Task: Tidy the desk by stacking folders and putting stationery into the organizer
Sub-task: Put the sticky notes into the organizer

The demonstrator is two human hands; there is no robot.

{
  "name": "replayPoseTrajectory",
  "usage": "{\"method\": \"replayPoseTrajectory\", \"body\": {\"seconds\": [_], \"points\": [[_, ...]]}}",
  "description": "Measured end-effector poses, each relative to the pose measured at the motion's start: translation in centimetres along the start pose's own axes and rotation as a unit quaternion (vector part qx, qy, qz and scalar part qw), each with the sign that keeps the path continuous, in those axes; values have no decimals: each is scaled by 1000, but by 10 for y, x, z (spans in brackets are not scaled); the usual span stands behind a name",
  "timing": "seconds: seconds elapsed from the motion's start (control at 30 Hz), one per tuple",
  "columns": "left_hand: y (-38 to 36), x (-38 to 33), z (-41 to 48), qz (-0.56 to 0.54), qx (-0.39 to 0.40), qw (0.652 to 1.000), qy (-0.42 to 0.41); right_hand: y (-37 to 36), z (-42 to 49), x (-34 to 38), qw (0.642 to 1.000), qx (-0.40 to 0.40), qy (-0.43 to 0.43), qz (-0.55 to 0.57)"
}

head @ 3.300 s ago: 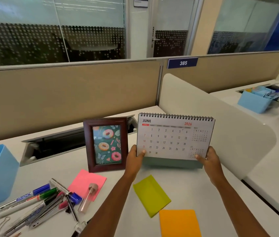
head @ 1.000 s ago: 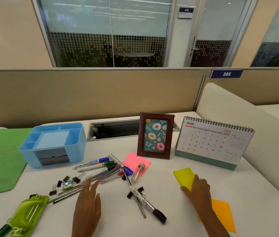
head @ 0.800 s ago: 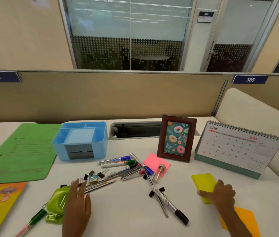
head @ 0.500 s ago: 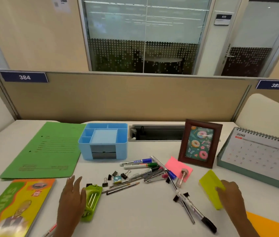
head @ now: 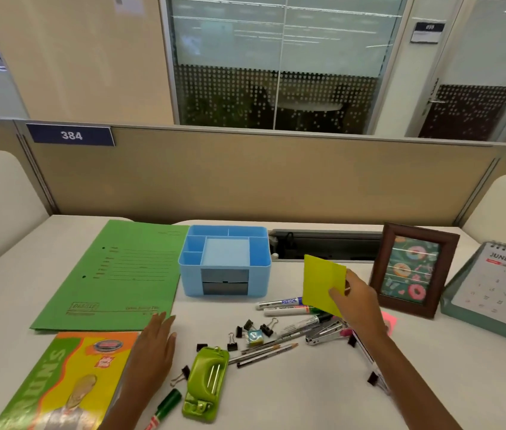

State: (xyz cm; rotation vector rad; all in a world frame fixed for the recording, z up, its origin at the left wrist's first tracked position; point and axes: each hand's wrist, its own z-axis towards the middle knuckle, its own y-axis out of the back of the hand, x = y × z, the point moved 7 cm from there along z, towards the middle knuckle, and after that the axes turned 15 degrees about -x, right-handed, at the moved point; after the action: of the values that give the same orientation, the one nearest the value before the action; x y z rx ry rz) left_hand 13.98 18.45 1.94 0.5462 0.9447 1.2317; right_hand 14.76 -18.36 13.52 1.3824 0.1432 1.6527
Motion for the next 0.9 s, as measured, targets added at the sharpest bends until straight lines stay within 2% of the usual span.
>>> {"method": "replayPoseTrajectory", "body": {"seconds": [0.1, 0.27, 0.43, 0.57, 0.73, 0.9], "points": [[-9, -3, 7, -9, 21, 1000, -14, -24, 9, 36, 999, -7, 47, 27], [-29, -5, 12, -12, 23, 997, -78, -46, 27, 100, 984, -65, 158, 43], [-34, -8, 16, -24, 22, 998, -62, -81, 51, 131, 967, -56, 243, 43], [-38, -6, 15, -28, 15, 997, -70, -110, 69, 128, 971, -62, 222, 60], [-42, -5, 15, -24, 15, 997, -75, -141, 80, 121, 981, -17, 160, 111], [-40, -5, 16, -21, 24, 997, -70, -174, 84, 101, 983, 45, 171, 48]]}}
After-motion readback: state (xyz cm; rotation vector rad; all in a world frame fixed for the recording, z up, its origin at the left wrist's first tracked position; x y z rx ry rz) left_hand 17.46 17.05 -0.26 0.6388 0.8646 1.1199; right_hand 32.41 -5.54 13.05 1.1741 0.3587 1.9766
